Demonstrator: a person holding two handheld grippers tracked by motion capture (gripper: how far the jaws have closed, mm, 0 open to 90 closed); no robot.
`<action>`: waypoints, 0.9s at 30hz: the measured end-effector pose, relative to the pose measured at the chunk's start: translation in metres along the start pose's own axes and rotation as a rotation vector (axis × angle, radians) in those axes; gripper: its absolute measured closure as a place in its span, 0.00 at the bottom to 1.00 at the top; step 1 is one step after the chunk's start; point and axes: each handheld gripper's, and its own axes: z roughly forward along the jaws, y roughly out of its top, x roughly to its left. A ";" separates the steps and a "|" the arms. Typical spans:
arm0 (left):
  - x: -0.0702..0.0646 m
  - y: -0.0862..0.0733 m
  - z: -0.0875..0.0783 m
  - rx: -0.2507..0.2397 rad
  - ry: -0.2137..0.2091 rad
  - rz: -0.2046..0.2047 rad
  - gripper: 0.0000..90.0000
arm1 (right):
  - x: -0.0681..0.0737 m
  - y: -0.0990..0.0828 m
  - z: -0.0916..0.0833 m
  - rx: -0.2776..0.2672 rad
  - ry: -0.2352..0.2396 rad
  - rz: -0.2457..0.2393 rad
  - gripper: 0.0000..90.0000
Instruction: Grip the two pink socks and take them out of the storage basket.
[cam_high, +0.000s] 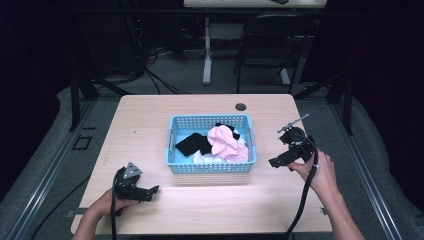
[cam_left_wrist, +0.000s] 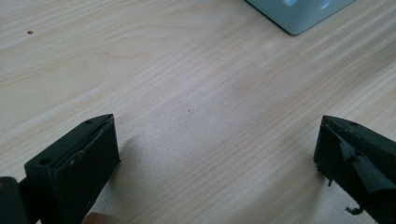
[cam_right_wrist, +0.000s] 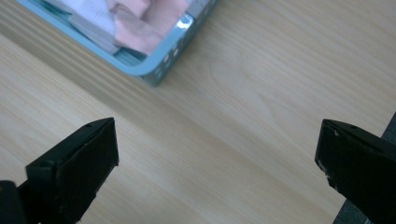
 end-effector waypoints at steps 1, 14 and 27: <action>0.000 0.000 0.000 0.000 0.000 0.000 0.00 | 0.000 0.000 0.000 0.000 0.000 0.000 0.00; 0.000 0.000 0.000 -0.001 -0.001 -0.001 0.00 | 0.017 0.055 -0.001 0.002 0.043 -0.079 0.00; 0.000 0.000 0.000 0.001 -0.001 -0.001 0.00 | 0.045 0.104 0.025 0.047 0.088 -0.147 0.00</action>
